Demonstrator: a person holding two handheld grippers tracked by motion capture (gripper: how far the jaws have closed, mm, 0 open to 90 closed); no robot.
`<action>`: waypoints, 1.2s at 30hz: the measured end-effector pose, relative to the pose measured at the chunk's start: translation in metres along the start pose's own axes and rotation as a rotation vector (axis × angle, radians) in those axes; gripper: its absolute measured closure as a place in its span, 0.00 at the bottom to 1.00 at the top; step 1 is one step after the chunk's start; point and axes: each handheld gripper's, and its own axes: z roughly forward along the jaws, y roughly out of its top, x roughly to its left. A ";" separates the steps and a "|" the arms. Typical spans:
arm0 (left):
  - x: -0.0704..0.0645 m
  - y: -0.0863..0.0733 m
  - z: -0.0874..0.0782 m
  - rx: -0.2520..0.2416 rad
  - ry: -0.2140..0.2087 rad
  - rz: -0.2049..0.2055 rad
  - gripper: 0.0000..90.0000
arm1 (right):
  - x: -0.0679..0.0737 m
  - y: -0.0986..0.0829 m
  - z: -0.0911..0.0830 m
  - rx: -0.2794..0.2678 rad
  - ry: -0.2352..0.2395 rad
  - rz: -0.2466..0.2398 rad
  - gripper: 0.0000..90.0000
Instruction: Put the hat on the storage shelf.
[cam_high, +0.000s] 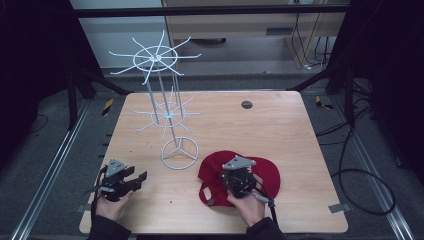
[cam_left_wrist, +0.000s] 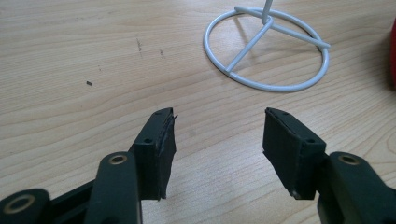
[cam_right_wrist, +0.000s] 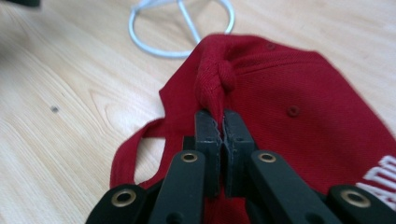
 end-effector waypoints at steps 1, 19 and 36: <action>0.000 0.000 0.000 0.001 0.001 0.001 0.48 | -0.003 0.001 -0.004 -0.016 0.007 0.006 0.97; -0.001 0.000 0.000 -0.004 0.003 -0.002 0.49 | -0.054 0.013 -0.081 -0.267 0.014 0.154 0.97; -0.001 0.000 0.001 0.000 -0.001 -0.003 0.49 | -0.073 0.047 -0.136 -0.490 0.005 0.208 0.98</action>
